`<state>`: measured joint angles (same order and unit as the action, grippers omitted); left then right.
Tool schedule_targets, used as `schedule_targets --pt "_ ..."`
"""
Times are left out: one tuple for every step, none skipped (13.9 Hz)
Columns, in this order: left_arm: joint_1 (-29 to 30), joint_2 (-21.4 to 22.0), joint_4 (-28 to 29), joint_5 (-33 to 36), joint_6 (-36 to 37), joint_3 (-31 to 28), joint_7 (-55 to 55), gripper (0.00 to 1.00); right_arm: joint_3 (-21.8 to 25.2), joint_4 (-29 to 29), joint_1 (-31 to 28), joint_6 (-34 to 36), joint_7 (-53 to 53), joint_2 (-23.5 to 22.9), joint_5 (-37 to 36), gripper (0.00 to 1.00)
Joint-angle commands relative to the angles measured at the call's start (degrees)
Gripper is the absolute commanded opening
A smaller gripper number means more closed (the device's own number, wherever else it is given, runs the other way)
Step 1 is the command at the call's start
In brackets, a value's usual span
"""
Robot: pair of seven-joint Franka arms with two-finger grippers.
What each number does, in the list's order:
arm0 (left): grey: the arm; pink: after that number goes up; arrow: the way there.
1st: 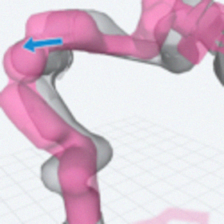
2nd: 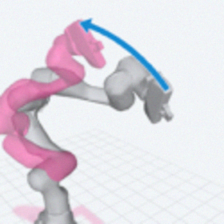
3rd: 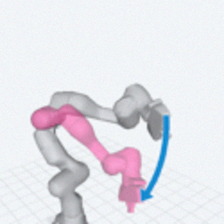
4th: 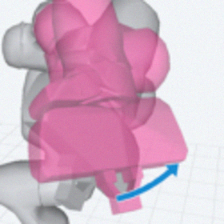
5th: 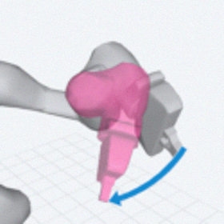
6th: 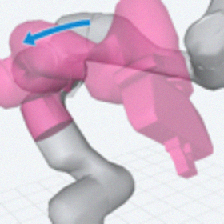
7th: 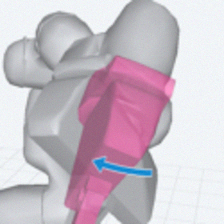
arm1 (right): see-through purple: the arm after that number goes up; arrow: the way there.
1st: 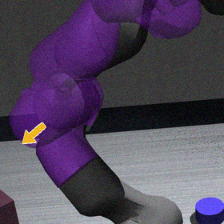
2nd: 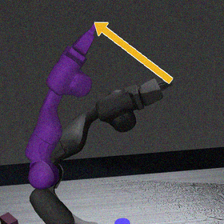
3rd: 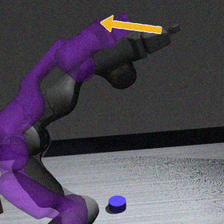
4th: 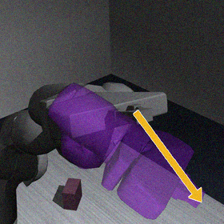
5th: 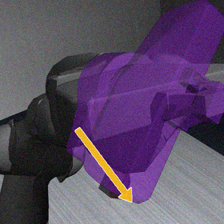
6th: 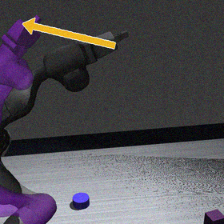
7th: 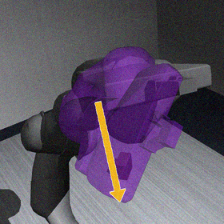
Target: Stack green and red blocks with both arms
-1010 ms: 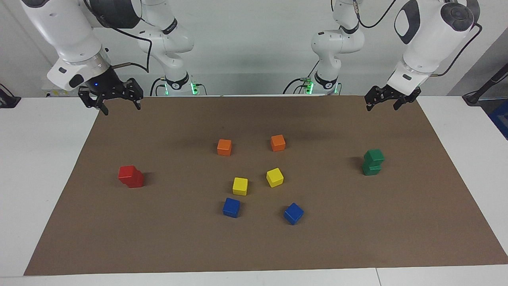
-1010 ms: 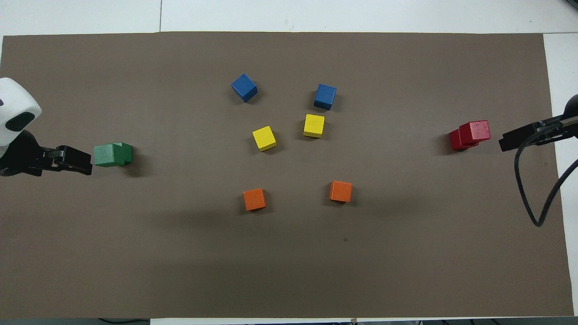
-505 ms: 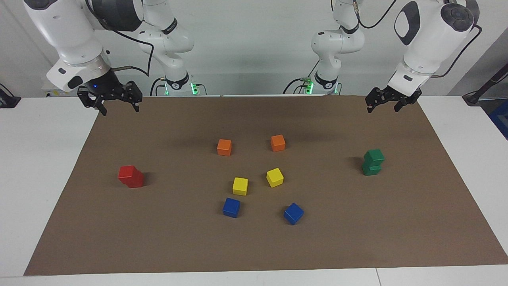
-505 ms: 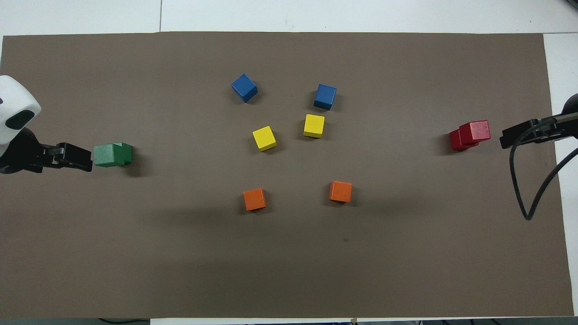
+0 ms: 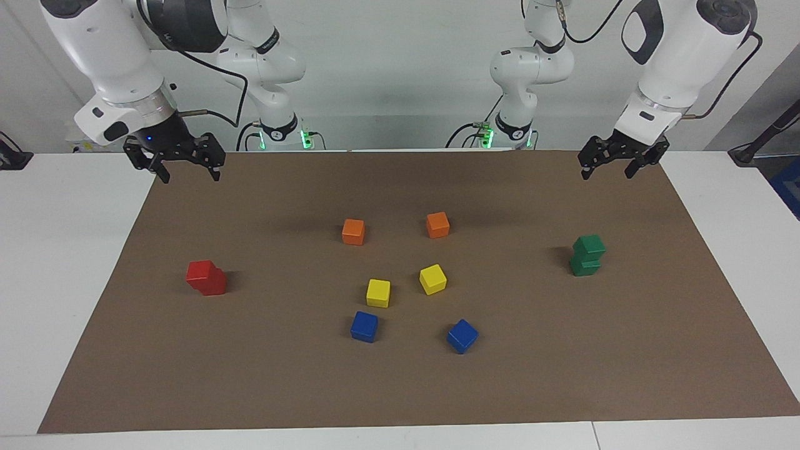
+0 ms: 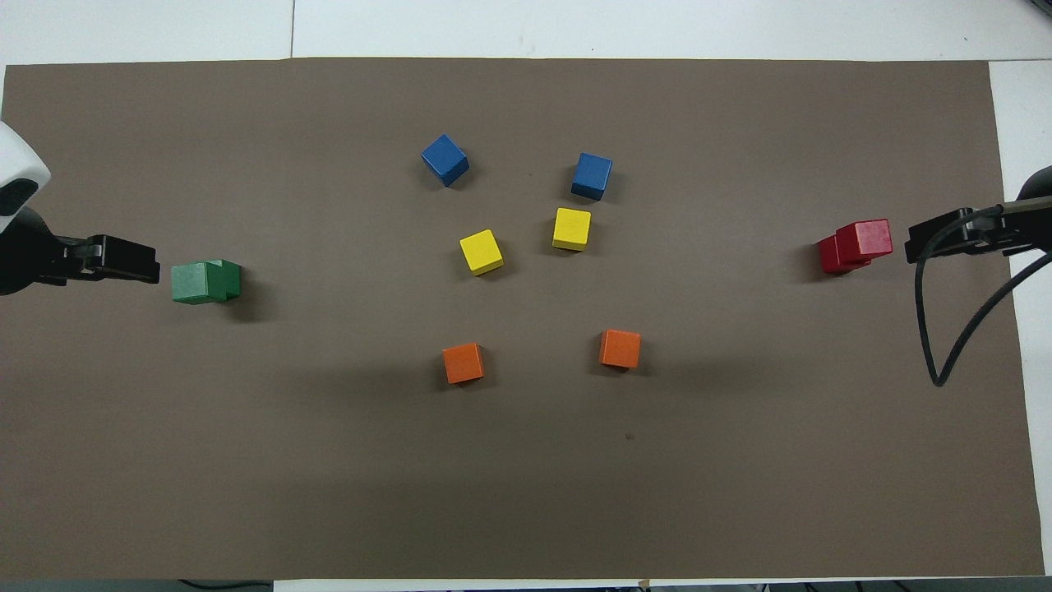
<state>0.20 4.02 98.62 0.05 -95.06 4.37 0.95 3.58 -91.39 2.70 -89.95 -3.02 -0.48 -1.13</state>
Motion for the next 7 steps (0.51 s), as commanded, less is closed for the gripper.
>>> schedule_targets --pt "-0.64 0.54 0.43 -1.02 -1.18 -0.77 0.54 1.00 -0.15 -2.12 -0.06 -1.46 0.91 1.62 0.25 1.00" --pt "-0.64 0.72 0.61 -1.02 -1.27 -0.77 0.54 1.00 -0.15 -2.12 -0.06 -1.46 0.82 1.62 0.25 1.00" --pt "-0.64 0.81 0.61 -1.02 -1.18 -0.68 0.46 1.00 -0.15 -2.12 -0.06 -1.28 0.65 1.62 0.25 1.00" --pt "-0.64 0.81 0.61 -1.02 -1.18 -0.60 0.46 1.00 -0.15 -2.03 -0.15 -1.37 0.39 1.62 0.25 1.00" --pt "-0.64 0.81 0.61 -1.02 -1.01 -0.59 0.28 1.00 -0.15 -1.86 -0.15 -1.46 0.30 1.53 0.16 1.00" --pt "-0.64 0.81 0.61 -1.02 -0.83 -0.33 0.28 1.00 -0.15 -1.86 -0.06 -1.46 0.38 1.53 0.16 1.00" --pt "-0.64 0.81 0.61 -1.02 -0.31 -0.24 0.28 1.00 -0.15 -1.86 -0.06 -1.54 0.38 1.53 0.16 1.00"
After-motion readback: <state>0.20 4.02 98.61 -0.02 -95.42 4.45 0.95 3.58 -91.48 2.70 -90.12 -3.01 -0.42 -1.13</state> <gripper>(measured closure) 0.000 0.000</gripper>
